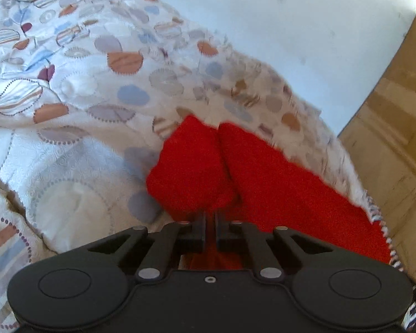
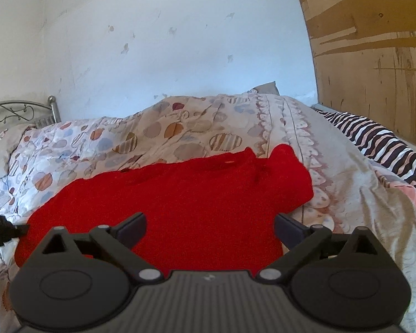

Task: Fold small clothes

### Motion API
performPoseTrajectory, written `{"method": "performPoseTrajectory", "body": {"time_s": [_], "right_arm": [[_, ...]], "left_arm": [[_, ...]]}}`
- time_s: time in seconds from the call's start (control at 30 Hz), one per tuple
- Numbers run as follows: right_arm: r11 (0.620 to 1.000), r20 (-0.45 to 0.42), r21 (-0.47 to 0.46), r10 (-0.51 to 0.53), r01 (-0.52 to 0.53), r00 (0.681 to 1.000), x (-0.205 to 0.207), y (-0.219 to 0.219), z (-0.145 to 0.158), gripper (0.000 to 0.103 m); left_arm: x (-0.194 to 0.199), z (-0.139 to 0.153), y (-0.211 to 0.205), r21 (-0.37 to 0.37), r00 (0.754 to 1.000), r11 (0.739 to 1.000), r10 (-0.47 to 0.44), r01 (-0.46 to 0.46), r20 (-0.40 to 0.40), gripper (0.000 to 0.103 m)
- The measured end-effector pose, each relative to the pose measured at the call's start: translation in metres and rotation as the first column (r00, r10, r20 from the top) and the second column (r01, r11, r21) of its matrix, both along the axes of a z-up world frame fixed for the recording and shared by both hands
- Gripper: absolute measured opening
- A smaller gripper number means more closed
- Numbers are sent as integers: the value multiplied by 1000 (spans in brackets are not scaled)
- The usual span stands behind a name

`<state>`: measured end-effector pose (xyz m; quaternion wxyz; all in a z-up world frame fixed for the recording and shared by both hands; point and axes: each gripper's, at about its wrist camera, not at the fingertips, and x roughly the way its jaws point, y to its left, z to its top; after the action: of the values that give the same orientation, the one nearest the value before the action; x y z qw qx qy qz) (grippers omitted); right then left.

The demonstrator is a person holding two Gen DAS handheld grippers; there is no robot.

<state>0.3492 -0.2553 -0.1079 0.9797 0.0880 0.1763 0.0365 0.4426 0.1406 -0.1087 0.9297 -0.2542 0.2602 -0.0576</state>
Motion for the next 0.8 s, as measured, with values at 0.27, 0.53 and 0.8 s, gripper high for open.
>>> {"method": "performPoseTrajectory", "body": {"time_s": [0.27,0.53,0.8], "right_arm": [[1000,-38,-19,-13,13,999,0,-1,-10,101],[994,8,-98,-38,38,999,-3,9,-3,103],[982,44,-180,63,-55,997,7,40,3,103]], "left_arm": [[-10,-24,17,-187,990,972,136,-141,-40,4],[-28,-14,22,-170,991,976,134,-136,-24,78],[-45,-25,19,-214,999,976,33,-41,-40,98]]}}
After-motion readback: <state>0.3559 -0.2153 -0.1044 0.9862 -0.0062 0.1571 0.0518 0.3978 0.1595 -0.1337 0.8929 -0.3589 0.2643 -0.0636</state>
